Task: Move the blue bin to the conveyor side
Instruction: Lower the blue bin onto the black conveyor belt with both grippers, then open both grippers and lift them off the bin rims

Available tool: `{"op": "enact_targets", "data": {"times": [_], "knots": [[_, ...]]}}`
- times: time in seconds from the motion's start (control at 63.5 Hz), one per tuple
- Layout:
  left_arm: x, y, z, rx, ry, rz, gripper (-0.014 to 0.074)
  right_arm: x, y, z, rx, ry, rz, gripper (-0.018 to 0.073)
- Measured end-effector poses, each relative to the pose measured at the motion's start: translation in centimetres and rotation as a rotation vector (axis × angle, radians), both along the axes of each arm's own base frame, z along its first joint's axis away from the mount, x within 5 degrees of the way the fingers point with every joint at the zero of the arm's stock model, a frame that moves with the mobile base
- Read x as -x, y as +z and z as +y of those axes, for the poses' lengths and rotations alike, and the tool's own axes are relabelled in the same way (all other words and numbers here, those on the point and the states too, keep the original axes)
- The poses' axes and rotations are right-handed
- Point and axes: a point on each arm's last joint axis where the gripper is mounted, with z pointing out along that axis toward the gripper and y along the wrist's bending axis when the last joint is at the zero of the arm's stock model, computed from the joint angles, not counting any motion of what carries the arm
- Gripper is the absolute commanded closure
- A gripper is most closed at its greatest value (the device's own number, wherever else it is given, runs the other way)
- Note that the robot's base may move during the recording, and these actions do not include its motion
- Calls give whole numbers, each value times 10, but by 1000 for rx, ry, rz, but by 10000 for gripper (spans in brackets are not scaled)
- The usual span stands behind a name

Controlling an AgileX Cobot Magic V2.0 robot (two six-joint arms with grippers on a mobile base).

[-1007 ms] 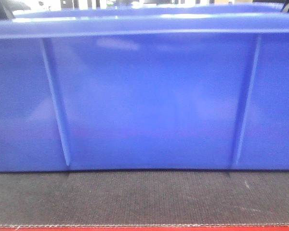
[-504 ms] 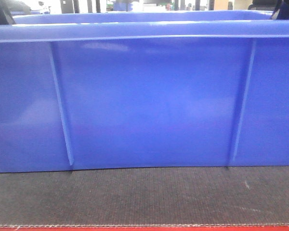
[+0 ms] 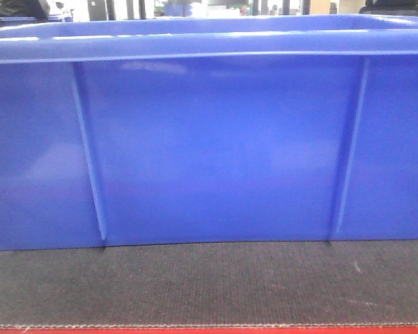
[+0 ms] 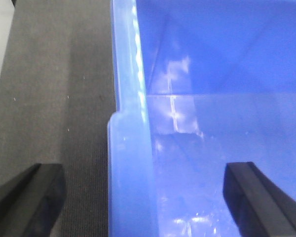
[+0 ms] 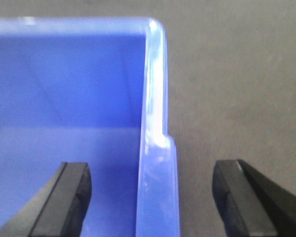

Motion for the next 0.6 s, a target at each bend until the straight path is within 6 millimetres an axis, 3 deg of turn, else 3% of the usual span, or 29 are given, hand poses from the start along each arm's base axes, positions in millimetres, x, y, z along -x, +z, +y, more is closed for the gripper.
{"op": "enact_targets", "data": {"times": [0.126, 0.252, 0.299, 0.331, 0.425, 0.598], "knots": [[7, 21, 1, 5, 0, -47, 284, 10, 27, -3, 7, -4, -45, 399], [21, 50, 2, 13, 0, -115, 519, 23, 51, -6, 7, -10, -81, 605], [28, 60, 3, 16, 0, -148, 593, 28, 59, -7, 3, -11, -99, 660], [32, 66, 3, 18, 0, -167, 635, 31, 62, -8, 1, -11, -110, 651], [44, 83, 5, 25, 0, -233, 598, 41, 74, -10, -7, -11, -150, 638], [58, 97, 6, 32, 0, -293, 616, 59, 93, -13, -18, -13, -205, 639]]}}
